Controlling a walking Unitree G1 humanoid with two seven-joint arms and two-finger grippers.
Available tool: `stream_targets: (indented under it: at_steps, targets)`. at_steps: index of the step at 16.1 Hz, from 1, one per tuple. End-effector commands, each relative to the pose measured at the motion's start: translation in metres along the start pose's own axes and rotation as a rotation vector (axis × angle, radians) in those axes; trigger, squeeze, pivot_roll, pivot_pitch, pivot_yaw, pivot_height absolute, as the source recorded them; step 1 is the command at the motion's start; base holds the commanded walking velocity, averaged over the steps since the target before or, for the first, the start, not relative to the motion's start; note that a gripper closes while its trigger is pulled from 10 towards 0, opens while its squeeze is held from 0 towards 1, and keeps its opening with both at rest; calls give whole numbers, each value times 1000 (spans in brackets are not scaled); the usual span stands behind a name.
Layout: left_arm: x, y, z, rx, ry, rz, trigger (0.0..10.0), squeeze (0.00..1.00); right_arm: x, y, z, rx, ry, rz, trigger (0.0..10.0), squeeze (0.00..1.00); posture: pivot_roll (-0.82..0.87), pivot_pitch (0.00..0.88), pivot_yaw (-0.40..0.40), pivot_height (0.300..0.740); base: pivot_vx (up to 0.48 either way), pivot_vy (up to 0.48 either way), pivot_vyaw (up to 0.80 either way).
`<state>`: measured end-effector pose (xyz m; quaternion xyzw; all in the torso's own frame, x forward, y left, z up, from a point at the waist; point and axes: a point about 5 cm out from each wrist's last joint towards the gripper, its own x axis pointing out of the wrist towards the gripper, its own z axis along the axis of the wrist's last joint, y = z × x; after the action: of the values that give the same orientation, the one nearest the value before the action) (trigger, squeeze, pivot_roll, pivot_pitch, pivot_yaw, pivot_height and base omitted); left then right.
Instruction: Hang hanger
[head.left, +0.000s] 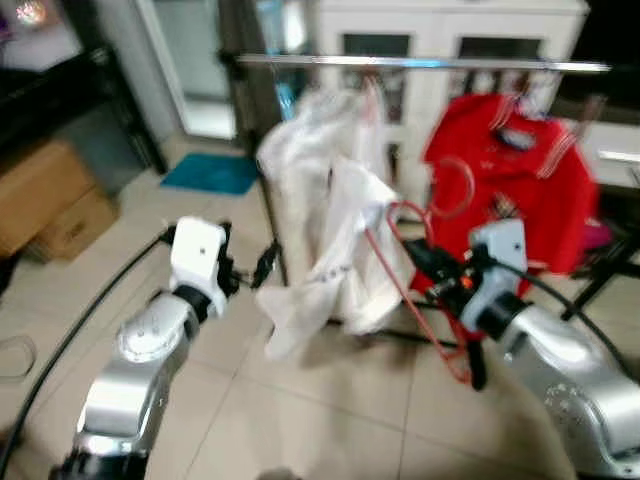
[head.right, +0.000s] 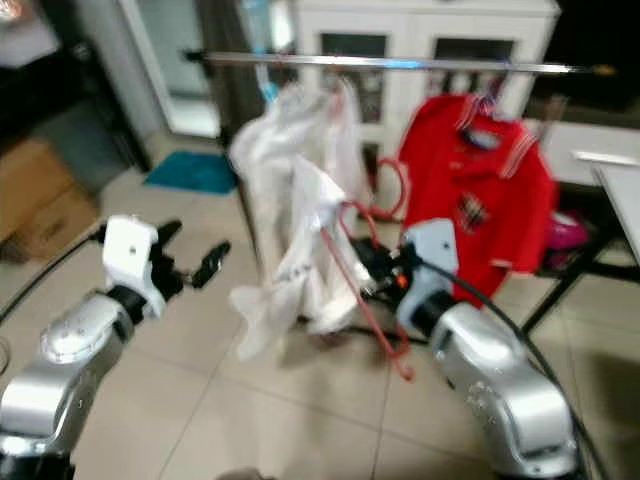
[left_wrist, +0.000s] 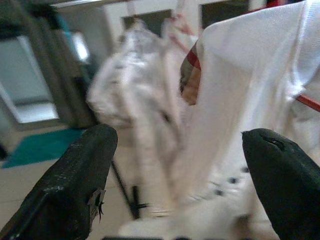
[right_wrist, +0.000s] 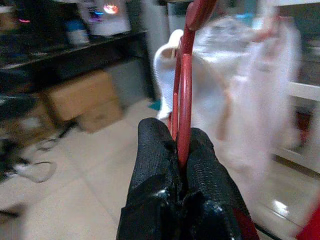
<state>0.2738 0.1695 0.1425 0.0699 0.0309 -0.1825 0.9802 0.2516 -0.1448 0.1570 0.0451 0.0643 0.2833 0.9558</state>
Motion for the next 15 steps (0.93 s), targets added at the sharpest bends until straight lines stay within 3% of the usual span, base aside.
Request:
stream_targets:
  at_steps: [1,2,3,4,8,10,11,12,14,15]
  targets:
    - [2,9,0,37,4,19,10000,0,2,3,9,-24,-43,34,10000,0,-32,0,80,740,0,0,0]
    - [2,14,2,33,-4,28,10000,0,2,3,8,-20,-46,37,10000,0,-34,0,82,740,0,0,0]
    - [1,20,4,15,-18,44,10000,294,3,4,8,-20,-52,44,10000,0,-37,0,86,740,0,0,0]
    - [0,28,10,10,-38,27,10000,1000,4,4,10,-31,-68,71,10000,0,-38,0,88,740,0,0,0]
    - [2,33,22,93,-51,-50,10000,1000,5,5,13,-92,-48,130,10000,0,-36,0,84,740,0,0,0]
    - [3,37,37,127,-93,-136,10000,1000,6,5,16,-168,-25,177,10000,0,-25,0,74,740,0,0,0]
    - [5,38,49,137,-124,-220,10000,1000,6,7,18,-205,-12,224,10000,0,-21,0,72,740,0,0,0]
    - [5,38,52,137,-130,-238,10000,1000,6,7,19,-211,-10,233,10000,0,-21,0,72,740,0,0,0]
    - [12,50,74,260,-106,-462,10000,1000,8,11,24,-311,16,330,10000,0,-5,0,66,740,0,0,0]
    - [12,54,78,287,-97,-503,10000,1000,9,11,26,-330,19,347,10000,0,-5,0,66,740,0,0,0]
